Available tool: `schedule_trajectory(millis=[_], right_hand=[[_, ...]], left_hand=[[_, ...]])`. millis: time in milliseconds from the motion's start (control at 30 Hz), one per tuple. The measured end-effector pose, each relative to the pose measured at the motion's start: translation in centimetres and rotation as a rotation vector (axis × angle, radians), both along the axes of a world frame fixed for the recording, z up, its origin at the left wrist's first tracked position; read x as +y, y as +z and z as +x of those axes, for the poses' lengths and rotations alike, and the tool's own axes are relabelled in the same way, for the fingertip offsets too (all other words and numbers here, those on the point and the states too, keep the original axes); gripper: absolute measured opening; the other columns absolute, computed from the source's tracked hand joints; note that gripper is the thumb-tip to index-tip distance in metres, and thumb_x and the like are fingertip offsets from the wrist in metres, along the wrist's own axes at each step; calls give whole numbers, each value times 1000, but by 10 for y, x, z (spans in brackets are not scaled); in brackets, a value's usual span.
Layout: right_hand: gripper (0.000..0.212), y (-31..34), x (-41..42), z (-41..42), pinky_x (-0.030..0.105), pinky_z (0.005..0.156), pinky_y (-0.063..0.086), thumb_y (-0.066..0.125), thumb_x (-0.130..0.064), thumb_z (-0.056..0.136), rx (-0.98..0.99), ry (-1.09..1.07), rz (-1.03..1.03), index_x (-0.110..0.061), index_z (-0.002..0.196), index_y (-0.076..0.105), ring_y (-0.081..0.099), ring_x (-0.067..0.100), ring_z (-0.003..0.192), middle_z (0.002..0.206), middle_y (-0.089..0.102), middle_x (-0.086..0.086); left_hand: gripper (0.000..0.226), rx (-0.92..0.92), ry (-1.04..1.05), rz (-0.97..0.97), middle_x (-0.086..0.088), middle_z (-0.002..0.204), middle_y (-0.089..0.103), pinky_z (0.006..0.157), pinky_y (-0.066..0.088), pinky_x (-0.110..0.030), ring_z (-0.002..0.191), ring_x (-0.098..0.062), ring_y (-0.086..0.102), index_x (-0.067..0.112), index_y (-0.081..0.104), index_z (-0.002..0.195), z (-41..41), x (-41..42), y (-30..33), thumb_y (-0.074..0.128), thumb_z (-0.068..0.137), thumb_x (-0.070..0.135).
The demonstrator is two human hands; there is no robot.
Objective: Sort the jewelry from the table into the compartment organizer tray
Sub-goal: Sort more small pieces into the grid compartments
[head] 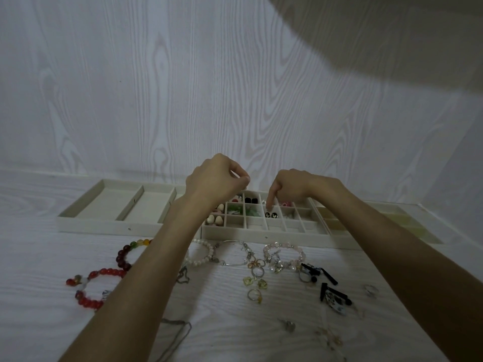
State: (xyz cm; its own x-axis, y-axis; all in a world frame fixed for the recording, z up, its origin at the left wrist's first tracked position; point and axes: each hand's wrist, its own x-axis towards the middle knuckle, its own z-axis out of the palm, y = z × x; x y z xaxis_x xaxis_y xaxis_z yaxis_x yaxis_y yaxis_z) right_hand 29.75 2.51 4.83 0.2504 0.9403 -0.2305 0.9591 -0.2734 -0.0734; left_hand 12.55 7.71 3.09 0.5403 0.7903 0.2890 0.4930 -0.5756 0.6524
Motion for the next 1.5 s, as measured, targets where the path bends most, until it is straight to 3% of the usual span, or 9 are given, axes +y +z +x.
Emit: schedule_trajectory(millis=[167,300,500,667,833,933,1067,1300,1500], right_hand=[[36,2,-2,-2,21,59,36,46,-6,89,14,13,-8,-29,94,74,42,5,59,70,47,-17],[24,18,-29,-1,28,78,49,55,-17,91,53,51,124,-30,103,70,59,7,78,82,60,-12],[21,5,-114,-13,24,67,45,66,-20,86,237,82,388,-34,101,71,55,6,70,82,66,-12],[22,-29,-157,-11,30,75,51,70,-19,81,313,32,497,-37,93,72,60,9,80,90,71,-8],[16,-44,-170,-24,13,66,44,77,-30,75,542,91,431,-33,91,76,60,4,76,84,70,-12],[16,-50,-173,-38,13,65,44,79,-34,70,611,125,354,-32,86,77,59,4,75,83,68,-9],[20,-61,-175,-47,8,66,39,81,-35,70,560,187,254,-34,89,75,55,-4,75,80,66,-12],[12,-73,-170,-51,13,66,40,77,-22,77,545,221,353,-33,83,76,54,3,74,77,66,-7],[8,-76,-167,-57,9,69,37,77,-23,76,543,243,382,-25,83,76,54,0,73,72,62,-14]], left_hand=[[9,7,-9,-7,10,80,72,75,53,-31,58,-5,55,35,66,79,-2,0,1,61,87,32],[10,5,-39,-21,12,78,70,81,56,-38,68,-10,64,36,65,77,-7,-3,8,63,87,33],[10,-59,-95,32,17,78,67,78,55,-34,75,-10,67,31,70,92,-18,-27,29,61,89,36],[12,182,-174,114,16,86,67,76,53,-29,80,-2,63,36,71,94,-40,-59,1,62,87,40],[24,255,-399,-46,25,83,69,73,49,-15,74,5,61,39,72,92,-63,-76,-38,64,86,18],[27,188,-398,-81,34,89,67,78,54,-24,79,0,64,40,73,91,-68,-82,-50,63,85,16],[23,221,-384,-46,25,92,68,79,54,-28,81,1,63,41,71,97,-72,-85,-59,66,85,23],[20,129,-560,-170,12,91,71,70,46,-9,77,1,62,32,72,95,-65,-104,-52,70,82,16],[31,250,-455,-60,24,70,65,57,42,-14,63,6,58,31,68,77,-59,-119,-60,78,64,57]])
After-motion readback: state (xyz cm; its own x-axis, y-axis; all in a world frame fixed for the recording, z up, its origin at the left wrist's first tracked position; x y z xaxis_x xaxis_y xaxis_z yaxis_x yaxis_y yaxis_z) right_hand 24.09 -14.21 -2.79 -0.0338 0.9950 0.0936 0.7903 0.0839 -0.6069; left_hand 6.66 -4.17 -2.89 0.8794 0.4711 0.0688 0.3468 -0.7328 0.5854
